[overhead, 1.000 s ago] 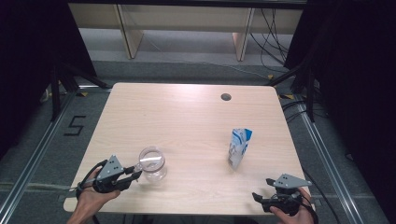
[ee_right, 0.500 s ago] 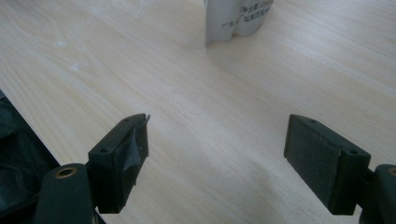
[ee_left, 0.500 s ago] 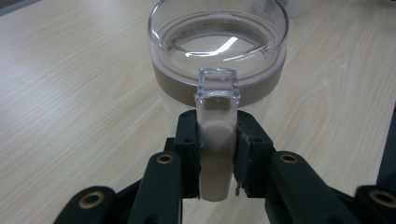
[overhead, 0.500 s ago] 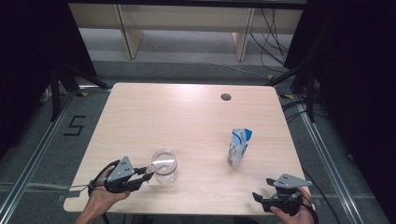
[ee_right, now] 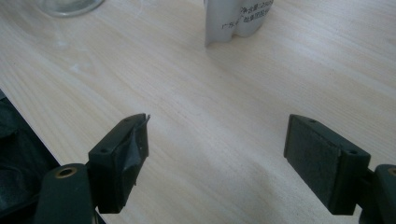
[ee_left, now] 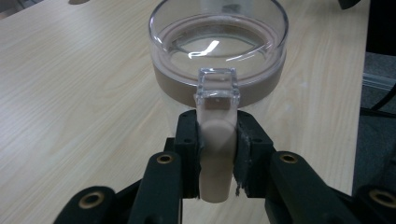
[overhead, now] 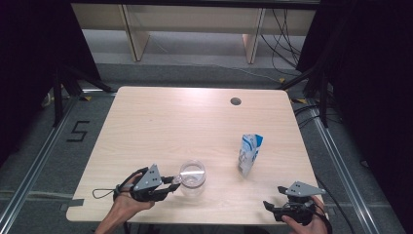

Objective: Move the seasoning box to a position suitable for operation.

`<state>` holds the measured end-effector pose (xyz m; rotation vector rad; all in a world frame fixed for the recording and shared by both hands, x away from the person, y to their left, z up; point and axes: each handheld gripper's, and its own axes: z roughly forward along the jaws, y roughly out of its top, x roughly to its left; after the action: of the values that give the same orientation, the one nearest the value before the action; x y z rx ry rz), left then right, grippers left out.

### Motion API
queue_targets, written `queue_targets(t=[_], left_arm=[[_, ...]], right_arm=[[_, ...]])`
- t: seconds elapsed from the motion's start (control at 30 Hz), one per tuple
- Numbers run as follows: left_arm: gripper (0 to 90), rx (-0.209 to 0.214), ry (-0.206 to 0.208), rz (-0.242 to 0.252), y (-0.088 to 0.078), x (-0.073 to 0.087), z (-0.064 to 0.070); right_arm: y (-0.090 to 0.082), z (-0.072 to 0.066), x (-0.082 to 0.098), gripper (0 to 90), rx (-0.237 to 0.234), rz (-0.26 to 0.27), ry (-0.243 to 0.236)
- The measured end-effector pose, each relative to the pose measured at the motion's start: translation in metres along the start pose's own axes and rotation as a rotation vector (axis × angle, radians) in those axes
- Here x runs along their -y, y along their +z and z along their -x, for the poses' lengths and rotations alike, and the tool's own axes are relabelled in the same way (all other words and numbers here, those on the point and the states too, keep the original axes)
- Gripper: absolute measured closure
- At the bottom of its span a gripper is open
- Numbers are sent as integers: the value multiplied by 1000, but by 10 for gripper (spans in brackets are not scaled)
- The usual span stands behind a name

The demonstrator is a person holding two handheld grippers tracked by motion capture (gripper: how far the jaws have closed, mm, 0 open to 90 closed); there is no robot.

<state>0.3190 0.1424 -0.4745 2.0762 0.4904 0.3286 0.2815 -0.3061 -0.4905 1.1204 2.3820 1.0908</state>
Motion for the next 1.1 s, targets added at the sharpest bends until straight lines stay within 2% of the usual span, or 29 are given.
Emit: queue_targets(t=[0.07, 0.13, 0.17, 0.2, 0.27, 0.33, 0.4, 0.43, 0.47, 0.5, 0.57, 0.63, 0.67, 0.7, 0.77, 0.8, 0.83, 0.87, 0.9, 0.93, 1.0, 1.03, 1.07, 1.1], left_arm=[[727, 19, 23, -7, 5, -4, 2], [727, 25, 24, -16, 8, -7, 4], [728, 31, 39, -11, 11, -9, 4], [727, 34, 46, -22, 12, -10, 4], [727, 53, 36, -8, 17, -12, 5], [727, 70, 53, -6, 21, -13, 5], [727, 68, 44, -11, 25, -15, 6], [726, 73, 41, -11, 27, -16, 6], [726, 79, 63, -11, 29, -18, 5], [726, 79, 47, -13, 30, -18, 6], [726, 90, 51, -11, 33, -19, 5], [725, 87, 64, -9, 33, -20, 4], [724, 88, 54, -9, 33, -20, 4], [723, 88, 70, -9, 34, -20, 2], [721, 81, 53, -11, 34, -20, 2], [720, 77, 57, -9, 35, -20, 1], [719, 77, 79, -19, 35, -21, -2], [718, 76, 49, -11, 36, -21, -1], [716, 68, 66, -23, 36, -22, -3], [715, 71, 49, -14, 38, -22, -4], [713, 64, 52, -17, 39, -23, -6], [710, 68, 48, -9, 40, -22, -7], [707, 54, 33, -13, 39, -22, -7], [704, 51, 39, -14, 40, -22, -9]], right_arm=[[0, 0, 0, 227, 3, -4, 1], [0, 0, 0, 227, 2, 0, 0], [-1, -1, 0, 227, 10, -14, 11], [-1, 0, 0, 227, 14, -7, -5], [0, 0, 0, 227, 4, -4, -2], [-1, -1, 0, 227, 19, -8, -4], [0, 0, 0, 227, 0, -2, -6], [0, -1, 0, 226, 9, -7, 7], [0, -1, 0, 226, 21, -10, -2], [-1, -1, 0, 226, 19, -11, 3], [-1, -1, 0, 226, 19, -7, -5], [0, -1, 0, 226, 16, -10, -5], [0, -1, 0, 226, 15, -10, -4], [-1, -1, 0, 226, 20, -10, 3], [-1, -1, 0, 226, 19, -12, 1], [-1, -3, 0, 226, 11, -21, 14], [-1, -2, 0, 226, 12, -12, 0], [-1, -2, 0, 226, 15, -11, 5], [-1, -2, 0, 226, 18, -13, 4], [0, -1, 0, 226, 14, -11, -3], [0, -1, 0, 226, 10, -13, -3], [0, -1, 0, 226, 9, -13, 0], [0, -1, 0, 226, 0, -14, 1], [0, -1, 0, 226, -1, -16, -2]])
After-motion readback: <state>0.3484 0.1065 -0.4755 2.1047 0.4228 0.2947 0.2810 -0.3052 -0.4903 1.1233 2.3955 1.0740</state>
